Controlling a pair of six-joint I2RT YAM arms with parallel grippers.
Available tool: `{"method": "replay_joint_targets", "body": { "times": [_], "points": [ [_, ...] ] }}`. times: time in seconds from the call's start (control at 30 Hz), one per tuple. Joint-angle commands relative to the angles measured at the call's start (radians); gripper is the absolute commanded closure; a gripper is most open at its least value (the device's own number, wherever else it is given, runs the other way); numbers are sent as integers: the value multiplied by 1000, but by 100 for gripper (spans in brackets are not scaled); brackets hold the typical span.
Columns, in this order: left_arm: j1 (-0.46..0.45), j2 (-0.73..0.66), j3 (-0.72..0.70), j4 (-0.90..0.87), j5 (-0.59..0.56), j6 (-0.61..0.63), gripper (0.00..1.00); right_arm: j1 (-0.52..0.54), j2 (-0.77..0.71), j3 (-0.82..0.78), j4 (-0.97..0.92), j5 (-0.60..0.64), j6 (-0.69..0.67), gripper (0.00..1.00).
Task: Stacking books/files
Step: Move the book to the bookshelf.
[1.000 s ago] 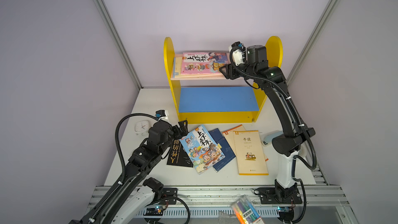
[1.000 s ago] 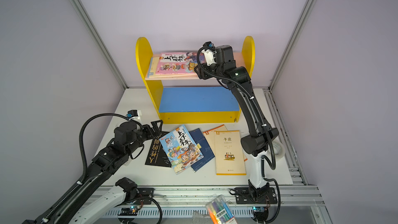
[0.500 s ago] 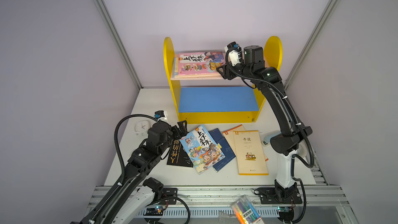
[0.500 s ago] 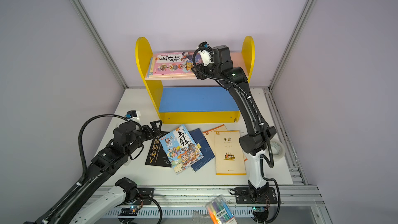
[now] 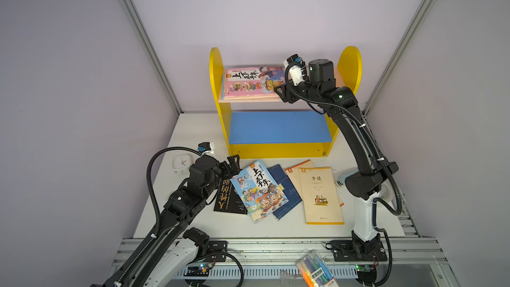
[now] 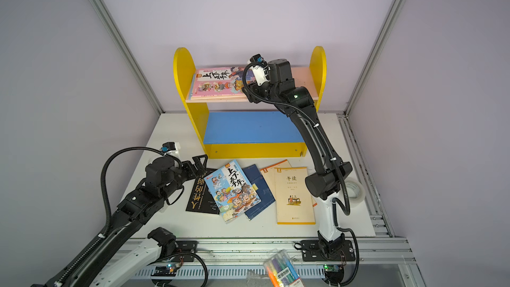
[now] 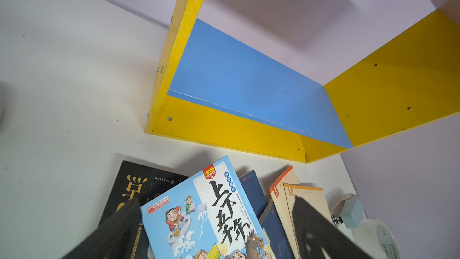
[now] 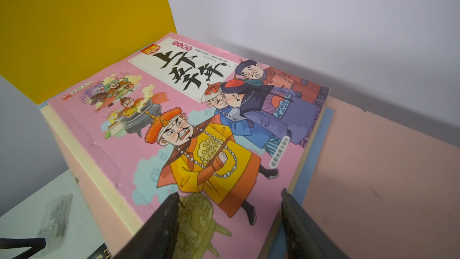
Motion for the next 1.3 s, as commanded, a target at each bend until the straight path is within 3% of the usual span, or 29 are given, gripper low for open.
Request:
{"method": "replay_joint_targets", "body": {
  "times": [0.0, 0.63, 0.97, 1.27],
  "points": [
    [2, -6, -5, 12, 4, -3, 3, 9, 18, -8, -134, -26, -33, 33],
    [5, -14, -8, 5, 11, -13, 3, 38, 23, -8, -101, -51, -14, 25],
    [5, -16, -14, 16, 12, -19, 3, 35, -24, -10, -111, 53, 61, 3],
    [5, -28, -26, 11, 21, -27, 3, 24, -103, -27, -121, 82, 129, 3]
  ]
}}
